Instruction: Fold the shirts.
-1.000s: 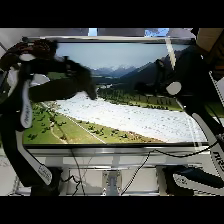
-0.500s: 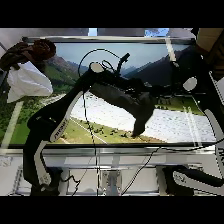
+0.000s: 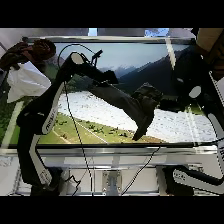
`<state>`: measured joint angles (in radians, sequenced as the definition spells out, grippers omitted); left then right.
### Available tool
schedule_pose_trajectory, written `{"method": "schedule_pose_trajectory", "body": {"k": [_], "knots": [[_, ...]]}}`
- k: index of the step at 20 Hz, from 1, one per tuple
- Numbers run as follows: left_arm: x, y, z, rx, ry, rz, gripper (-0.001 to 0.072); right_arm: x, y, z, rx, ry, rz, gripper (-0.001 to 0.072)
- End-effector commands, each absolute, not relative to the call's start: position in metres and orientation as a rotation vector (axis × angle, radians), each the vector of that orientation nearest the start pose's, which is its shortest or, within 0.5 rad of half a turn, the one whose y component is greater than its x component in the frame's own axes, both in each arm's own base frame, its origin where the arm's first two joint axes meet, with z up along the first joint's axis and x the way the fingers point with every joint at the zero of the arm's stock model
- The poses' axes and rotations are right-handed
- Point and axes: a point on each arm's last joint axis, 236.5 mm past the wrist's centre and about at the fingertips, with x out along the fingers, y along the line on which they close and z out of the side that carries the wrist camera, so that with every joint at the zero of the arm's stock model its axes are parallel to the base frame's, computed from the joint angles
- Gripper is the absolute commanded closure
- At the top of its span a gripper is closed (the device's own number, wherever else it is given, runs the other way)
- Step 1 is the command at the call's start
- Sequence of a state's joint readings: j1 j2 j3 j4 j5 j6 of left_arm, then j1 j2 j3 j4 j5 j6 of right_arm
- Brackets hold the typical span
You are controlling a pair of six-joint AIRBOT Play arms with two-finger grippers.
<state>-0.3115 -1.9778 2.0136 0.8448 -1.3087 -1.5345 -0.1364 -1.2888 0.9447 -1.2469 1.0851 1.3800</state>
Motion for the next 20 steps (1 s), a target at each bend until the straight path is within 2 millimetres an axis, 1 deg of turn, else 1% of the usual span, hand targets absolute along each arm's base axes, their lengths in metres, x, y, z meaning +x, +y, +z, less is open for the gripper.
{"method": "schedule_pose_trajectory", "body": {"k": [1, 2, 3, 5, 6, 8, 10, 12, 13, 14, 15, 17, 20], "knots": [[0.499, -0.238, 0.0, -0.282, 1.347, -0.532, 0.0016, 0.293, 0.065, -0.088, 0.47, 1.501, 0.285, 0.0271], [0.505, -0.227, -0.003, -0.268, 1.335, -0.502, 0.0016, 0.281, 0.081, -0.094, 0.53, 1.518, 0.323, 0.0271], [0.511, -0.218, -0.005, -0.254, 1.323, -0.476, 0.0016, 0.272, 0.097, -0.097, 0.583, 1.525, 0.366, 0.0271], [0.517, -0.203, -0.007, -0.244, 1.312, -0.442, 0.0016, 0.265, 0.122, -0.095, 0.665, 1.514, 0.429, 0.0271], [0.519, -0.199, -0.007, -0.245, 1.311, -0.434, 0.0016, 0.264, 0.13, -0.094, 0.684, 1.508, 0.445, 0.0271], [0.521, -0.193, -0.007, -0.244, 1.306, -0.429, 0.0016, 0.265, 0.139, -0.095, 0.684, 1.498, 0.451, 0.0271], [0.523, -0.188, -0.008, -0.235, 1.304, -0.422, 0.0016, 0.269, 0.152, -0.091, 0.703, 1.479, 0.469, 0.0275], [0.525, -0.178, -0.015, -0.198, 1.308, -0.391, 0.0017, 0.272, 0.164, -0.087, 0.719, 1.461, 0.486, 0.0289], [0.525, -0.174, -0.018, -0.182, 1.312, -0.377, 0.0018, 0.273, 0.168, -0.087, 0.716, 1.456, 0.492, 0.0428], [0.526, -0.17, -0.023, -0.168, 1.319, -0.364, 0.0018, 0.272, 0.172, -0.087, 0.708, 1.455, 0.498, 0.066], [0.526, -0.167, -0.027, -0.158, 1.323, -0.355, 0.0018, 0.273, 0.173, -0.086, 0.709, 1.45, 0.501, 0.0687], [0.533, -0.164, -0.034, -0.156, 1.312, -0.341, 0.0018, 0.274, 0.173, -0.083, 0.716, 1.443, 0.506, 0.0687], [0.557, -0.162, -0.039, -0.174, 1.226, -0.319, 0.0019, 0.281, 0.166, -0.069, 0.712, 1.395, 0.506, 0.0688]]}}
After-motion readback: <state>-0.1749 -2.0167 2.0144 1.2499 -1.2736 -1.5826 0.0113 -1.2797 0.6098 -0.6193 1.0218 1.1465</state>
